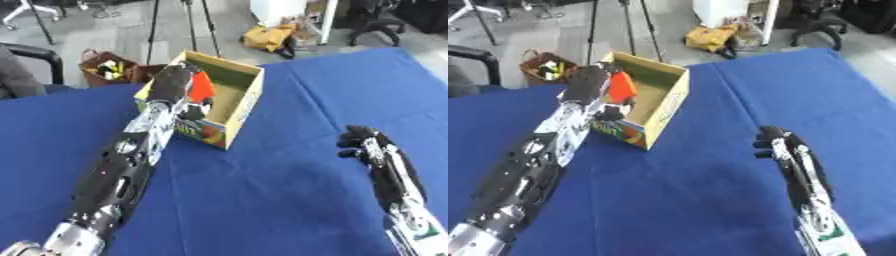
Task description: Pick up objects on the table and place them in the box.
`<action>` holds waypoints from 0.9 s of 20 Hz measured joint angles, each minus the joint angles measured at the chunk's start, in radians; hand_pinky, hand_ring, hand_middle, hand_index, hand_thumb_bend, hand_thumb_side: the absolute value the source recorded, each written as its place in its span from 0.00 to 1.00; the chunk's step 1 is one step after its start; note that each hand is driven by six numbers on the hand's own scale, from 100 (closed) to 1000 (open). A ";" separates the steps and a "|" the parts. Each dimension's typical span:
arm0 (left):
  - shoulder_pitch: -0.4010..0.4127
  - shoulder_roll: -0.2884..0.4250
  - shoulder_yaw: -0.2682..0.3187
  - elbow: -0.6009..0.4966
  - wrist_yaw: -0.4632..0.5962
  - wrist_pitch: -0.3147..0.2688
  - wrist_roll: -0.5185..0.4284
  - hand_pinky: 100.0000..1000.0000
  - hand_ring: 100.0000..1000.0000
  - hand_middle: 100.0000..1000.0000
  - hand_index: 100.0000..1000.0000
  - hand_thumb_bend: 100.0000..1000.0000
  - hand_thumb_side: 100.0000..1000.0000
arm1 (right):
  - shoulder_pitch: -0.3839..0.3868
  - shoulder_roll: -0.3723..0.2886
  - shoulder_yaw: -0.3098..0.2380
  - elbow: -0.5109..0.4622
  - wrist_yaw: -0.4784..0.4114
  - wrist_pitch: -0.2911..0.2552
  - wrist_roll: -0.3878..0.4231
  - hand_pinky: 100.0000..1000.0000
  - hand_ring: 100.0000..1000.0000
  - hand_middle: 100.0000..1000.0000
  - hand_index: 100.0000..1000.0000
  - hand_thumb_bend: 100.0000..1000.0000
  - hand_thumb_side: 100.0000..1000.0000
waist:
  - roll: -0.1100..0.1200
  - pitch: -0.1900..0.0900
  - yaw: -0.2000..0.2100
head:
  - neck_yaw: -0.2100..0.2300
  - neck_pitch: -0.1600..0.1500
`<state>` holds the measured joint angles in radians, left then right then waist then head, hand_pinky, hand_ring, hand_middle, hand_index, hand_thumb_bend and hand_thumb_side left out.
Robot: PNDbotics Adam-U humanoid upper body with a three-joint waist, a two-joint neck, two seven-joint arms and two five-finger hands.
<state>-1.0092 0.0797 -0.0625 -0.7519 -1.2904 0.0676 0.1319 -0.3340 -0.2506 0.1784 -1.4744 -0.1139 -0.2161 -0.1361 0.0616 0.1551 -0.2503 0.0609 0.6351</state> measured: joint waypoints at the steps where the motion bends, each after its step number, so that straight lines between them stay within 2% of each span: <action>1: -0.001 -0.001 -0.004 0.014 -0.004 -0.011 -0.010 0.89 0.94 0.97 0.98 0.38 1.00 | 0.000 0.000 0.000 0.000 0.000 0.000 0.000 0.57 0.62 0.59 0.74 0.00 0.73 | 0.000 -0.001 0.000 | 0.000 -0.001; 6: -0.003 -0.005 -0.029 0.064 -0.011 -0.088 -0.084 0.98 1.00 1.00 1.00 0.36 1.00 | 0.000 0.001 0.000 0.000 0.000 -0.002 0.002 0.57 0.62 0.59 0.74 0.00 0.74 | -0.002 -0.004 0.008 | -0.001 -0.004; 12: 0.007 -0.010 -0.037 0.019 0.018 -0.186 -0.182 0.98 1.00 1.00 1.00 0.32 1.00 | 0.001 0.002 0.000 0.003 0.000 -0.003 0.004 0.57 0.62 0.59 0.74 0.00 0.74 | -0.007 -0.005 0.025 | -0.005 -0.004; 13: 0.008 -0.010 -0.035 0.001 0.029 -0.198 -0.195 0.92 0.95 0.99 1.00 0.34 1.00 | 0.003 0.002 0.000 0.003 0.000 -0.003 0.004 0.57 0.62 0.59 0.74 0.00 0.74 | -0.009 -0.006 0.028 | -0.006 -0.004; 16: 0.009 -0.009 -0.011 -0.062 0.069 -0.232 -0.207 0.85 0.87 0.88 0.94 0.45 1.00 | 0.010 0.004 -0.004 0.006 0.000 -0.003 0.003 0.57 0.62 0.59 0.74 0.00 0.74 | -0.014 -0.014 0.054 | -0.015 -0.003; 18: 0.019 -0.009 0.010 -0.112 0.099 -0.256 -0.190 0.78 0.81 0.81 0.89 0.46 1.00 | 0.011 0.008 -0.007 0.006 0.000 -0.004 0.002 0.57 0.62 0.59 0.74 0.00 0.74 | -0.019 -0.016 0.070 | -0.022 -0.003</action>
<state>-0.9902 0.0704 -0.0525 -0.8643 -1.1910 -0.1881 -0.0578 -0.3231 -0.2424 0.1717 -1.4680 -0.1139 -0.2198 -0.1340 0.0423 0.1389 -0.1802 0.0392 0.6317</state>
